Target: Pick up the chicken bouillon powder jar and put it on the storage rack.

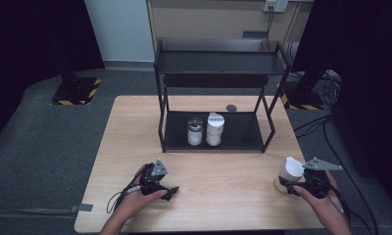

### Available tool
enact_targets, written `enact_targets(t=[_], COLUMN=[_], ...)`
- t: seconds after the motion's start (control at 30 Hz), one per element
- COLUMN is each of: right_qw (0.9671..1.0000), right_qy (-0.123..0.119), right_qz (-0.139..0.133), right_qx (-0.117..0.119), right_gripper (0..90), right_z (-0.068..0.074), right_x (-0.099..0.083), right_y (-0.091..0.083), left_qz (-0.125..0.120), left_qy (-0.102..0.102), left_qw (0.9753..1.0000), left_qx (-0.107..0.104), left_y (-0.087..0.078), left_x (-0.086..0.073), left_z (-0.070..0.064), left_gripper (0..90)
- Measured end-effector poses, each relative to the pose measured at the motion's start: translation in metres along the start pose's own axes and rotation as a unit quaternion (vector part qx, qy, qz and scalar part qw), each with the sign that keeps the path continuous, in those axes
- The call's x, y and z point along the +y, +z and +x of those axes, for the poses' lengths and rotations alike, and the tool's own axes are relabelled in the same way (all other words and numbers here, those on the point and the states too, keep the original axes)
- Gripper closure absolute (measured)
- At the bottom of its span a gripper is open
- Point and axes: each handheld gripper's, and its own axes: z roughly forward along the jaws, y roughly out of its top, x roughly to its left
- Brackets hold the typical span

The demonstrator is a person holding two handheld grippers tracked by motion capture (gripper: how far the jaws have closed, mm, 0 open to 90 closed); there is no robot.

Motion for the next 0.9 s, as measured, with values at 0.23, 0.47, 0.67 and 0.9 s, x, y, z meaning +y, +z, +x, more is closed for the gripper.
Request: enact_targets(t=[0.23, 0.47, 0.67, 0.9], right_qw=[1.0, 0.9999, 0.9999, 0.9998], right_qy=[-0.003, -0.001, -0.004, -0.006], right_qz=[0.007, 0.011, 0.012, 0.016], right_qx=[0.001, -0.002, -0.004, -0.004], right_gripper=[10.9, 14.2, 16.1, 17.4], right_z=[-0.0003, -0.0004, 0.0014, 0.0024], right_x=[0.001, 0.0013, 0.0018, 0.0024], right_y=[0.0026, 0.0033, 0.0038, 0.0057], left_qz=[0.0, 0.0, 0.0, 0.0], left_qy=[0.0, 0.0, 0.0, 0.0], left_qw=[1.0, 1.0, 1.0, 1.0], left_qx=[0.0, 0.0, 0.0, 0.0], left_y=[0.0, 0.0, 0.0, 0.0], left_x=[0.0, 0.0, 0.0, 0.0], left_z=[0.0, 0.0, -0.0001, -0.0001], left_gripper=[0.0, 0.0, 0.0, 0.0])
